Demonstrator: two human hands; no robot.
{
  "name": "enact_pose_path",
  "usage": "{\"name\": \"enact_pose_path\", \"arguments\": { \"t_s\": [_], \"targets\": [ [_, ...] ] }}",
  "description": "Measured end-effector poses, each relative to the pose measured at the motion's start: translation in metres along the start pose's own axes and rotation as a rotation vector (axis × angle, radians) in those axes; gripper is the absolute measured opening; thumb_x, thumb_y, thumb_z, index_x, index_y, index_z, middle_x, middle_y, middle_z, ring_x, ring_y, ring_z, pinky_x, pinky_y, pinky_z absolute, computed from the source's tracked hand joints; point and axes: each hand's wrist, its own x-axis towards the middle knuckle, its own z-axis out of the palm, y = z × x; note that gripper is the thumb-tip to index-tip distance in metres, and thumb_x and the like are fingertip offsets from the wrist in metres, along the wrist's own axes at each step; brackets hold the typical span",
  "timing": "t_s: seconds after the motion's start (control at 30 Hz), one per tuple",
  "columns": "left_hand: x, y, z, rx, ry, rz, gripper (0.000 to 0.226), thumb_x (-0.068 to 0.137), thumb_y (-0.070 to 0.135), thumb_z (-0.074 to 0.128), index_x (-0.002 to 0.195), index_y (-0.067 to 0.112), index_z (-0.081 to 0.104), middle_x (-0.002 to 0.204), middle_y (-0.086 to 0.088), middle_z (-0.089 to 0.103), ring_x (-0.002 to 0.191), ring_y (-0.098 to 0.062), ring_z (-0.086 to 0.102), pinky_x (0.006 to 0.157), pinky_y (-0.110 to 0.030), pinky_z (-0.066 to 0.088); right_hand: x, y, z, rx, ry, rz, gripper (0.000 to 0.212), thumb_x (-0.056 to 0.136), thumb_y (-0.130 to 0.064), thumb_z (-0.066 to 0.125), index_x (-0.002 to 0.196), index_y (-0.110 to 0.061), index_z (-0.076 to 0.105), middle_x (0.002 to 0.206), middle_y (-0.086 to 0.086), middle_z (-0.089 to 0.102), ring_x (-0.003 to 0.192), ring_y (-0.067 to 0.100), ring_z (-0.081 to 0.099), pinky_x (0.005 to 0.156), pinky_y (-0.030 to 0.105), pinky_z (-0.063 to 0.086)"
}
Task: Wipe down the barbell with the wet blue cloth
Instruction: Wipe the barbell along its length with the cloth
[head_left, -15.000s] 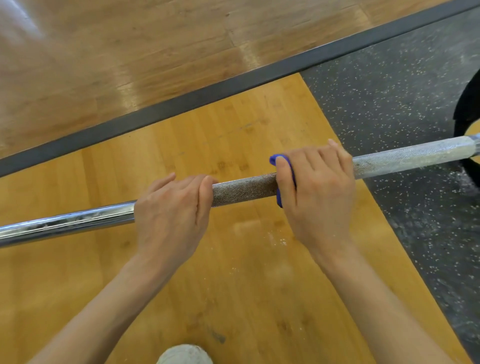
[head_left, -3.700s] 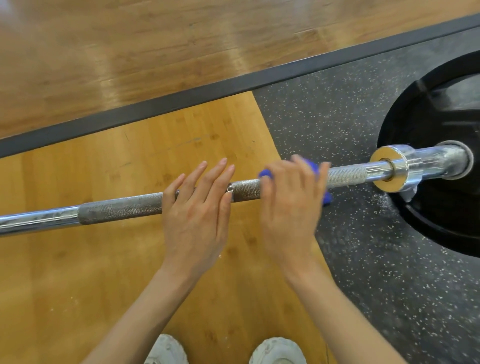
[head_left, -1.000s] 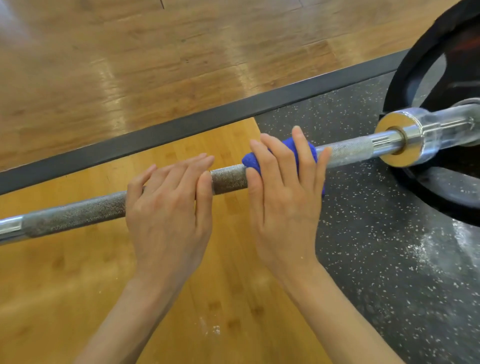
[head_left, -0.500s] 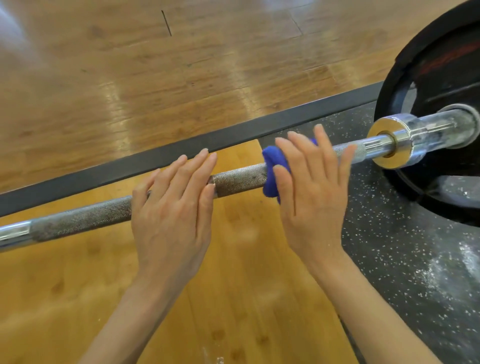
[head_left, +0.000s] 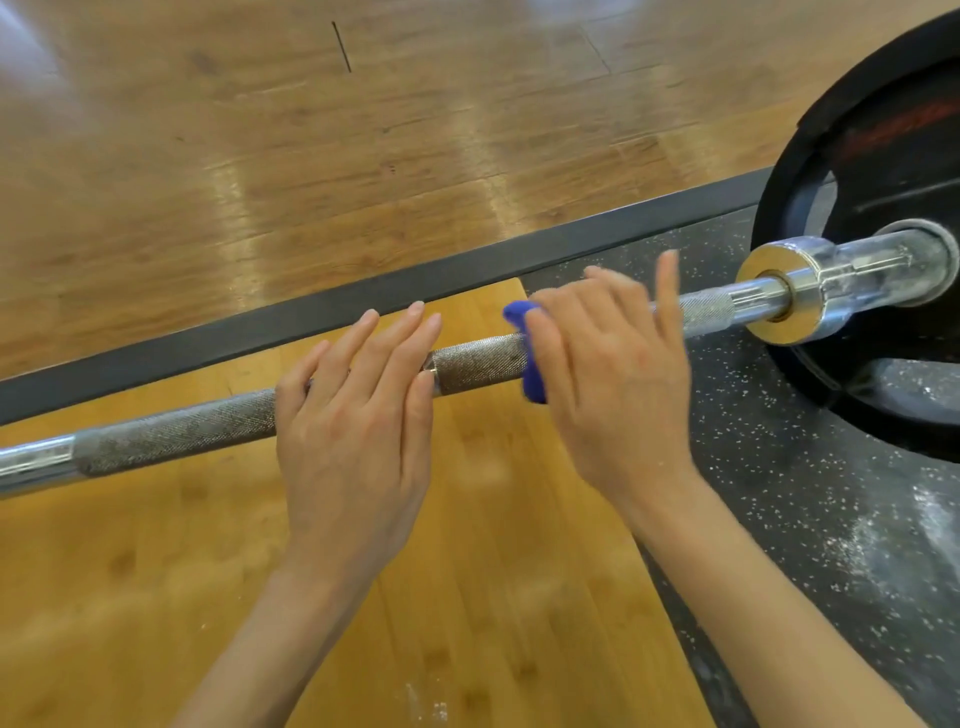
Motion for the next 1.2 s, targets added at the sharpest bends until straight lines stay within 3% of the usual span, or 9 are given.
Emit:
{"name": "enact_pose_path", "arguments": {
  "t_s": [0.1, 0.2, 0.4, 0.57, 0.67, 0.83, 1.0, 1.2],
  "targets": [
    [-0.004, 0.003, -0.004, -0.019, -0.033, -0.009, 0.044, 0.110, 0.028, 0.029, 0.143, 0.024, 0.057, 0.148, 0.011, 0.053, 0.143, -0.017, 0.045, 0.114, -0.034, 0.024, -0.011, 0.001, -0.006, 0.037, 0.021, 0.120, 0.047, 0.110, -0.033, 0.024, 0.110, -0.017, 0.068, 0.112, -0.002, 0.067, 0.134, 0.030, 0.048, 0.126, 0.049, 0.006],
    [-0.009, 0.006, -0.009, -0.030, -0.064, -0.016, 0.044, 0.110, 0.029, 0.029, 0.144, 0.024, 0.056, 0.149, 0.011, 0.053, 0.144, -0.016, 0.043, 0.114, -0.038, 0.026, -0.030, -0.007, -0.007, 0.076, 0.011, 0.103, 0.043, 0.110, -0.031, 0.028, 0.125, -0.014, 0.065, 0.128, 0.000, 0.063, 0.142, 0.031, 0.040, 0.126, 0.044, 0.003],
    [-0.005, 0.006, -0.022, -0.024, -0.119, -0.057, 0.051, 0.109, 0.033, 0.021, 0.148, 0.018, 0.052, 0.152, 0.003, 0.050, 0.149, -0.020, 0.036, 0.121, -0.039, 0.016, -0.050, -0.007, -0.017, 0.124, -0.004, 0.125, 0.041, 0.109, -0.030, 0.031, 0.134, -0.015, 0.060, 0.141, -0.001, 0.056, 0.149, 0.029, 0.030, 0.127, 0.042, 0.003],
    [-0.010, 0.007, -0.016, 0.121, -0.128, -0.008, 0.051, 0.110, 0.035, 0.023, 0.142, 0.017, 0.060, 0.145, -0.001, 0.059, 0.145, -0.027, 0.043, 0.114, -0.045, 0.030, -0.072, -0.008, -0.020, 0.137, 0.019, 0.137, 0.046, 0.111, -0.033, 0.027, 0.144, -0.014, 0.053, 0.154, 0.001, 0.046, 0.153, 0.028, 0.020, 0.126, 0.044, 0.003],
    [-0.024, 0.007, -0.015, 0.148, -0.085, 0.068, 0.047, 0.112, 0.032, 0.026, 0.139, 0.018, 0.062, 0.145, 0.001, 0.058, 0.146, -0.027, 0.042, 0.115, -0.045, 0.031, -0.090, -0.008, -0.020, 0.120, 0.019, 0.117, 0.045, 0.111, -0.031, 0.029, 0.150, -0.014, 0.045, 0.159, 0.003, 0.038, 0.155, 0.029, 0.014, 0.126, 0.046, 0.003],
    [-0.044, 0.014, -0.018, 0.179, -0.032, 0.111, 0.049, 0.113, 0.031, 0.023, 0.139, 0.014, 0.062, 0.148, 0.000, 0.056, 0.147, -0.028, 0.039, 0.119, -0.044, 0.024, -0.109, -0.012, -0.029, 0.091, 0.020, 0.137, 0.042, 0.110, -0.028, 0.032, 0.148, -0.015, 0.045, 0.156, 0.003, 0.042, 0.153, 0.031, 0.019, 0.126, 0.047, 0.003],
    [-0.062, 0.016, -0.021, 0.194, 0.007, 0.150, 0.048, 0.113, 0.031, 0.025, 0.142, 0.013, 0.060, 0.152, 0.001, 0.051, 0.149, -0.028, 0.035, 0.119, -0.045, 0.022, -0.104, -0.010, -0.049, 0.008, -0.086, 0.031, 0.045, 0.110, -0.032, 0.030, 0.129, -0.012, 0.065, 0.132, 0.002, 0.062, 0.135, 0.034, 0.047, 0.125, 0.050, 0.009],
    [-0.081, 0.019, -0.023, 0.242, 0.044, 0.167, 0.049, 0.111, 0.030, 0.026, 0.145, 0.011, 0.056, 0.157, 0.002, 0.044, 0.152, -0.027, 0.028, 0.121, -0.044, 0.019, -0.122, -0.042, -0.060, 0.061, -0.132, 0.099, 0.040, 0.108, -0.029, 0.033, 0.126, -0.012, 0.066, 0.131, -0.001, 0.063, 0.138, 0.032, 0.045, 0.125, 0.050, 0.009]
  ]
}}
